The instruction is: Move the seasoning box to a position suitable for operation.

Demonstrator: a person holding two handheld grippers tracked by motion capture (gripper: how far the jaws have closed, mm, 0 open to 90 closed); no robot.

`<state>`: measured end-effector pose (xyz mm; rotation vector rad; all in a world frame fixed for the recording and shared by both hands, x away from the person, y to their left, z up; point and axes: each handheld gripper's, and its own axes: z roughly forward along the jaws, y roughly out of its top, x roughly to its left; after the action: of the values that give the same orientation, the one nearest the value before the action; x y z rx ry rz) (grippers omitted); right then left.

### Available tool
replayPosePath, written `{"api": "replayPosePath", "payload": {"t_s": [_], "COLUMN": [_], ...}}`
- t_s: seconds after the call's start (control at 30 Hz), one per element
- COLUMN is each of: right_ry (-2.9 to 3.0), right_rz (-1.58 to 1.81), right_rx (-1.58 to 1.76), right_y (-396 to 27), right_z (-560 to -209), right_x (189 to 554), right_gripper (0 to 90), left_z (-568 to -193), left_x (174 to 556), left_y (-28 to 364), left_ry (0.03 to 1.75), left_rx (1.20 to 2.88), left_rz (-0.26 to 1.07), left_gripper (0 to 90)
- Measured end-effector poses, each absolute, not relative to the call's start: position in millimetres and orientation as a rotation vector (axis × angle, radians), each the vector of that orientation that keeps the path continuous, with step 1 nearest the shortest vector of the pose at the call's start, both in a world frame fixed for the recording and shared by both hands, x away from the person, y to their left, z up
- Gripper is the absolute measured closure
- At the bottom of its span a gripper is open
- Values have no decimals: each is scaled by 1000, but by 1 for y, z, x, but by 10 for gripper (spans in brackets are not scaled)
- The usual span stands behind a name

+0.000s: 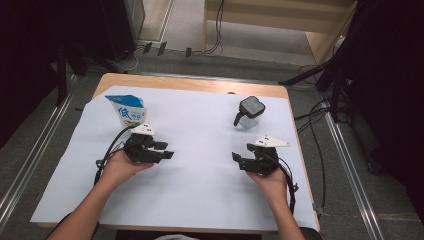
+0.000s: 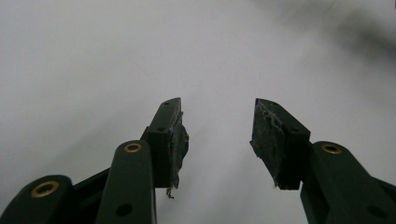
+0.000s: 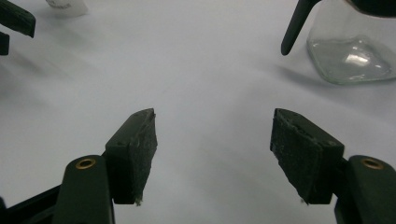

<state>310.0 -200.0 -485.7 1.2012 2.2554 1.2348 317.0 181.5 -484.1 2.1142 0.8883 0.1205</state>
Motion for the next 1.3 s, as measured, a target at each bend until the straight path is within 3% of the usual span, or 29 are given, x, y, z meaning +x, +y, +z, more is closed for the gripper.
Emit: {"api": "replayPosePath", "payload": {"t_s": [0.47, 0.63, 0.73, 0.9, 1.03, 1.1, 1.3], "right_ry": [2247, 2176, 2157, 2166, 2091, 2091, 2071], "right_rz": [1307, 1260, 1251, 1126, 1252, 1207, 1243], "right_rx": [1273, 1272, 1255, 1282, 1333, 1338, 1351], "right_y": [-211, -217, -219, -221, -228, -229, -233], "right_z": [-485, -488, -489, -490, -489, -489, -484], "right_x": [318, 327, 337, 347, 360, 372, 389], "right_gripper": [441, 433, 327, 320, 270, 173, 142], "left_z": [-482, -482, -482, -481, -481, -481, -481], "left_x": [313, 313, 312, 311, 310, 310, 310], "left_y": [184, 185, 184, 183, 182, 183, 184], "left_ry": [880, 873, 871, 862, 866, 864, 869], "left_rx": [2095, 2108, 2111, 2115, 2114, 2107, 2103], "left_rz": [121, 120, 126, 128, 130, 132, 130], "left_gripper": [465, 463, 469, 470, 470, 470, 469]}}
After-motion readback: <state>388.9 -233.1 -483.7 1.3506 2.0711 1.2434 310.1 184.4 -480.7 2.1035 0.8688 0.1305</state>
